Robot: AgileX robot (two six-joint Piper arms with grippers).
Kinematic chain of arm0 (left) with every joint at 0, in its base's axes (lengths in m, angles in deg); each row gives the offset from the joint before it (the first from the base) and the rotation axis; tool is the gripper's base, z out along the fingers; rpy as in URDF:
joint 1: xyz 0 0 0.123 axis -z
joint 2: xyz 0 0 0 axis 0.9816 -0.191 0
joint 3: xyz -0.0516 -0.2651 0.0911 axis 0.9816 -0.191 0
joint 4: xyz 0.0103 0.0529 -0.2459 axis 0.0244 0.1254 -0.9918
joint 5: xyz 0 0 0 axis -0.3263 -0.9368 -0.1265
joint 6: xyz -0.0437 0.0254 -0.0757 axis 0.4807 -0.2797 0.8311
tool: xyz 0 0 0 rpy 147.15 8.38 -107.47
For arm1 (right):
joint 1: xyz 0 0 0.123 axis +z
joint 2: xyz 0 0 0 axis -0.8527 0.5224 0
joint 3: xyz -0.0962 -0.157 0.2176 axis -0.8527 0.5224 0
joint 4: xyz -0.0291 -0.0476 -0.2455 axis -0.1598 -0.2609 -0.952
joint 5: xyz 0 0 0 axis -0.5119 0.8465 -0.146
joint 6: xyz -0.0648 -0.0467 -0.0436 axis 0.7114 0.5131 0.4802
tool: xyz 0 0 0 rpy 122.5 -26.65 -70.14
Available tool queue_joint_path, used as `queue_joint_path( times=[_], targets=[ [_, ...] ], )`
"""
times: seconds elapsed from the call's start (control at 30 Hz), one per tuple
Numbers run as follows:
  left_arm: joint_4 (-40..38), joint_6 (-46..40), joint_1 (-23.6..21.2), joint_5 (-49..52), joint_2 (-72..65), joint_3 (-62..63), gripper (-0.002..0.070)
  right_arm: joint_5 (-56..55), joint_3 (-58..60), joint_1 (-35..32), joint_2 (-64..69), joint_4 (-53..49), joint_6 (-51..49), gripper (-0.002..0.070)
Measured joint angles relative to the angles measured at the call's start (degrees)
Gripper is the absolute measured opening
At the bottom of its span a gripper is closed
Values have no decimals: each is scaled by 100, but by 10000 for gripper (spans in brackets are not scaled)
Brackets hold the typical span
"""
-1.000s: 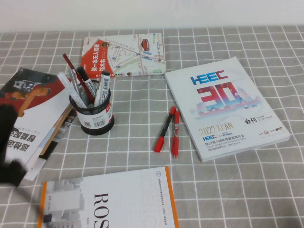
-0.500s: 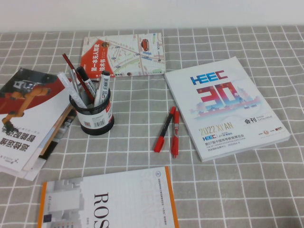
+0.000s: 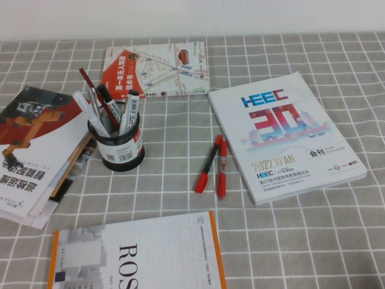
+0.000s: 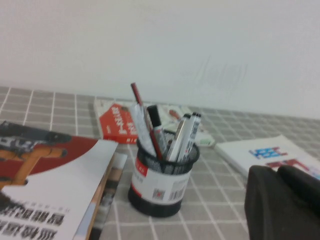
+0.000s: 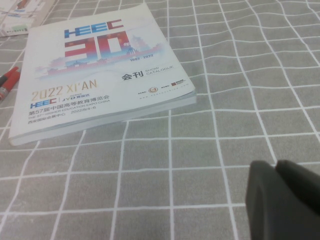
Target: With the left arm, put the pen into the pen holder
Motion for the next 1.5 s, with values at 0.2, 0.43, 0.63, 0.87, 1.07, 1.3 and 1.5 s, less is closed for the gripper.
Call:
queue_joint_path(
  times=[0.2,0.43,0.63,0.87,1.07,1.3,1.5],
  targets=[
    [195,-18,-44,251,99,-167,0,0,0,0,0,0,0,-15],
    [-713,-1072,-989,-61,754,-789,0,0,0,0,0,0,0,-15],
    [-1088,-1396,-1466,-796,775,-1433,0,0,0,0,0,0,0,-15],
    [-1082,-1564,-1477,-476,788,-1486,0,0,0,0,0,0,0,-15],
    [-981,-1795,-1477,497,788,-1486,0,0,0,0,0,0,0,-15],
    [-967,-1795,-1477,703,788,-1486,0,0,0,0,0,0,0,-15],
    [-967,-1795,-1477,721,788,-1486,0,0,0,0,0,0,0,-15]
  ],
)
